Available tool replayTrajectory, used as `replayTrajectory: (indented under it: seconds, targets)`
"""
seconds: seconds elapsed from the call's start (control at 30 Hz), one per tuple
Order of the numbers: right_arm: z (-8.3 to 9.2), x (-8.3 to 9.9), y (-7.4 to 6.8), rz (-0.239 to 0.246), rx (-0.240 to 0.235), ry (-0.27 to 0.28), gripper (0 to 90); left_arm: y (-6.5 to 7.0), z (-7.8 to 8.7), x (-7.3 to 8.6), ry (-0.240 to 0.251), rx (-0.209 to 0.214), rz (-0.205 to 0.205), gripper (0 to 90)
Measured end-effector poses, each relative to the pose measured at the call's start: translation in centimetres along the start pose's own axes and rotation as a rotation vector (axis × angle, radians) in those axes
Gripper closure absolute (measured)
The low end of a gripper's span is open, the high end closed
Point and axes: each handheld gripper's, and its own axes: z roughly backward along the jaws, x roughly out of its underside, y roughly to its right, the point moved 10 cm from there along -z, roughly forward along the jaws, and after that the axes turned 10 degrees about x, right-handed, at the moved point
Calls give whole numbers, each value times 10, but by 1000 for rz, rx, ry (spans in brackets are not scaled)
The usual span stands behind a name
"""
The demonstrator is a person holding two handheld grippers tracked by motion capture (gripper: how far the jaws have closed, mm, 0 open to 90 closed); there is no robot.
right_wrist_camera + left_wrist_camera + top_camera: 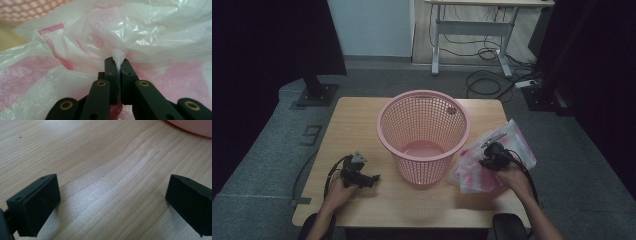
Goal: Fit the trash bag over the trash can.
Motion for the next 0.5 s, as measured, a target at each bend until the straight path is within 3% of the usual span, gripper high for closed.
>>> replayTrajectory:
  seconds: [0.23,0.5]
  targets:
    - [-1,-25,20,-33,-2,4,852,0,0,0,0,0,0,0]
    - [-4,-56,29,-30,13,6,853,0,0,0,0,0,0,0]
